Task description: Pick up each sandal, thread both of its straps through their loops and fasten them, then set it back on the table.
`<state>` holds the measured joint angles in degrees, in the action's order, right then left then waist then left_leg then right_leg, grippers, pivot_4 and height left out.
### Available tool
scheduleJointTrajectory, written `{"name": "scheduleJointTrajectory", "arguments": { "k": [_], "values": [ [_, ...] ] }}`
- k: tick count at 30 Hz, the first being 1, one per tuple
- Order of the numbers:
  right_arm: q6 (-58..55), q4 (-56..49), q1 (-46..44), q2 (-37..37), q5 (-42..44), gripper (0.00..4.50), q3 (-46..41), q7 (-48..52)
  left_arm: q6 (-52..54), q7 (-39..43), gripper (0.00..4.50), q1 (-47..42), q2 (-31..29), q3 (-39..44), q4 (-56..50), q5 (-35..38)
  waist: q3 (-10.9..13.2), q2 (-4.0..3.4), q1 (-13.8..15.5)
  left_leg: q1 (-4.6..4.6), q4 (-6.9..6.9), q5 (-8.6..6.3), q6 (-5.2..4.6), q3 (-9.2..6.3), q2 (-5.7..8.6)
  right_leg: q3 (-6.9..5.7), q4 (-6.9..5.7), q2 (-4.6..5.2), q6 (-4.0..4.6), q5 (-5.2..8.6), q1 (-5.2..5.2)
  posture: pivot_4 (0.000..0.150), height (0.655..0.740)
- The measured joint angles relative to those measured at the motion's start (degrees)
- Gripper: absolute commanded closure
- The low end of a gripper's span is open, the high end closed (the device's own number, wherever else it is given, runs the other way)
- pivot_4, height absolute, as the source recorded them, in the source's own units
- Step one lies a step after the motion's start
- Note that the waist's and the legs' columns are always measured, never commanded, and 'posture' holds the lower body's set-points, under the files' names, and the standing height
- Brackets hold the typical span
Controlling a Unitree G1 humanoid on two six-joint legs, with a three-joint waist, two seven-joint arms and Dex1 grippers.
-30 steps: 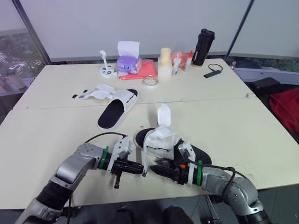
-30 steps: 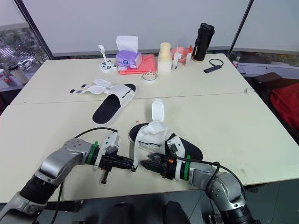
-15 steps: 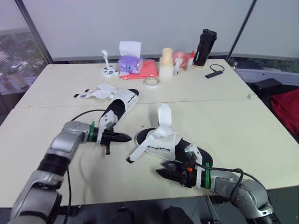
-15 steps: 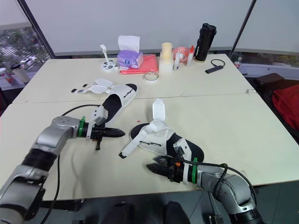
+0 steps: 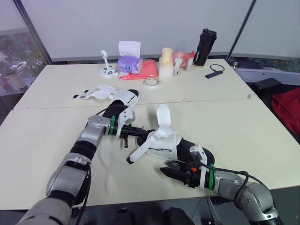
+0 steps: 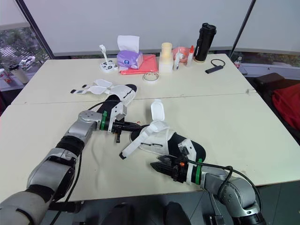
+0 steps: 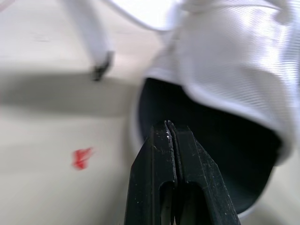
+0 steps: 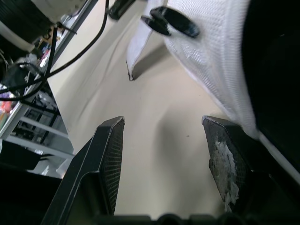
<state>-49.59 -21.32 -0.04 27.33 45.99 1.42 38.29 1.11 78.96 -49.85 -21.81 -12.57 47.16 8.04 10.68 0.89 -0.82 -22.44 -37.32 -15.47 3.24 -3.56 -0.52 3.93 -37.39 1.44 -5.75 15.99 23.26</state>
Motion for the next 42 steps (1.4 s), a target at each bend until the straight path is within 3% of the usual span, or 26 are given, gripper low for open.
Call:
{"name": "scheduleJointTrajectory", "arguments": {
  "k": [11,23,40,42],
  "values": [
    [-1.66,-3.31,0.99,-0.14,2.74,1.72,-2.57,-1.69,2.33,3.56,4.5,3.12,-0.07,-1.24,-6.36,-0.66,-0.01,-0.01,-0.1,0.05,-0.02,0.0,0.0,-0.03,-0.02,0.0,-0.06,-0.02,0.0,0.0,-0.02,0.15,0.74],
    [-7.85,-0.64,-6.04,-9.32,3.65,1.72,4.9,-9.92,2.54,2.77,4.5,3.34,-0.01,-1.25,-6.8,-0.82,-0.02,-0.02,-0.12,0.05,-0.04,0.0,0.0,-0.04,-0.02,0.0,-0.1,-0.01,0.0,0.0,-0.02,0.15,0.74],
    [-12.06,8.08,-13.71,-24.62,3.24,1.72,2.45,-24.4,3.38,0.39,4.5,4.44,0.76,0.12,-7.21,-0.85,-0.07,-0.02,-0.32,0.12,-0.1,0.01,0.0,-0.06,-0.02,-0.01,-0.33,-0.02,0.01,0.0,0.0,0.15,0.74],
    [-12.08,9.09,-14.26,-26.03,3.2,2.25,1.96,-25.51,3.31,-0.08,4.5,4.44,1.08,0.33,-6.99,-0.96,-0.08,-0.02,-0.41,0.17,-0.11,0.01,0.0,-0.05,-0.02,0.0,-0.42,-0.02,0.01,-0.01,0.0,0.15,0.74]
  ]
}}
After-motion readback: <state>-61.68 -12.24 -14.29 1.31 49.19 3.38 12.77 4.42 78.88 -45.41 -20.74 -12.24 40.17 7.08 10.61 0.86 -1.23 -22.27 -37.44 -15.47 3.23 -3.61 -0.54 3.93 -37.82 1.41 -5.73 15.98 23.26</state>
